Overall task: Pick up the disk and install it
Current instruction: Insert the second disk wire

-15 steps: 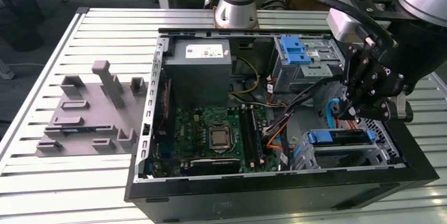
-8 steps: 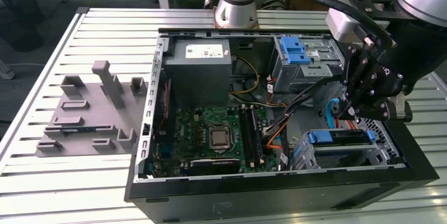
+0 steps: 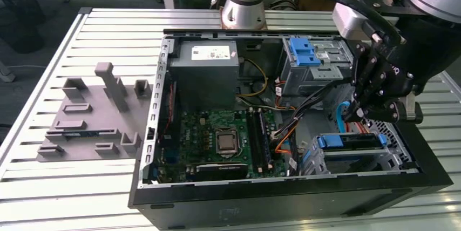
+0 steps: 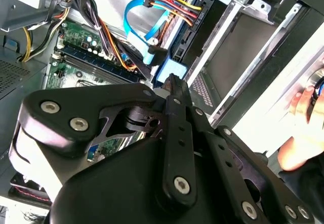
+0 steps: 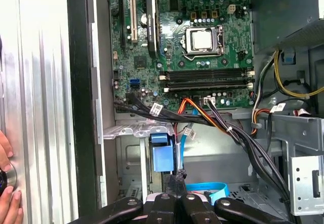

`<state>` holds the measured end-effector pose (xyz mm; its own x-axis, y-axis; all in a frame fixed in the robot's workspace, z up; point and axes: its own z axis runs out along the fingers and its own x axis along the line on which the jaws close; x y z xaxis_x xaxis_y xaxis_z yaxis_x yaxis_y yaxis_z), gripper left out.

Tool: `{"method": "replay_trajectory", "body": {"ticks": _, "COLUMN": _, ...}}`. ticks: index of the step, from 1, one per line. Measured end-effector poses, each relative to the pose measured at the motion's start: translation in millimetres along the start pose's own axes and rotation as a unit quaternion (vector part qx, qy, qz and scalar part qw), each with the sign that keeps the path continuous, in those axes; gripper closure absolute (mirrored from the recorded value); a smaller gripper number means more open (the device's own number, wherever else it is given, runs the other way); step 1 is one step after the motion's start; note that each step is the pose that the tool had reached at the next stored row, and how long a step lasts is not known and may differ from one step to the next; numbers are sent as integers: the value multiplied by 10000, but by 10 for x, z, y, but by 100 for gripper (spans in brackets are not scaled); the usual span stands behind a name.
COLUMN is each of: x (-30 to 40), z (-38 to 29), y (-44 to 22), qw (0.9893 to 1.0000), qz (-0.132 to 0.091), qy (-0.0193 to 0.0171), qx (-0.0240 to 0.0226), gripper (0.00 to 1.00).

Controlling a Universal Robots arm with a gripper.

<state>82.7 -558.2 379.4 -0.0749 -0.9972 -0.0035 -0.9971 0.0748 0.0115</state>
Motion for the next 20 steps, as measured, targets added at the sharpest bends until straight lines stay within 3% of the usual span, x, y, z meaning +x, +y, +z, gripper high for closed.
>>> {"method": "replay_trajectory", "body": {"ticks": 9, "x": -64, "z": -38, "y": 8, "qw": 10000, "qz": -3, "qy": 0, "qx": 0, "gripper": 89}}
{"method": "replay_trajectory", "body": {"ticks": 20, "x": -72, "z": -49, "y": 4, "qw": 10000, "qz": -3, "qy": 0, "qx": 0, "gripper": 89}}
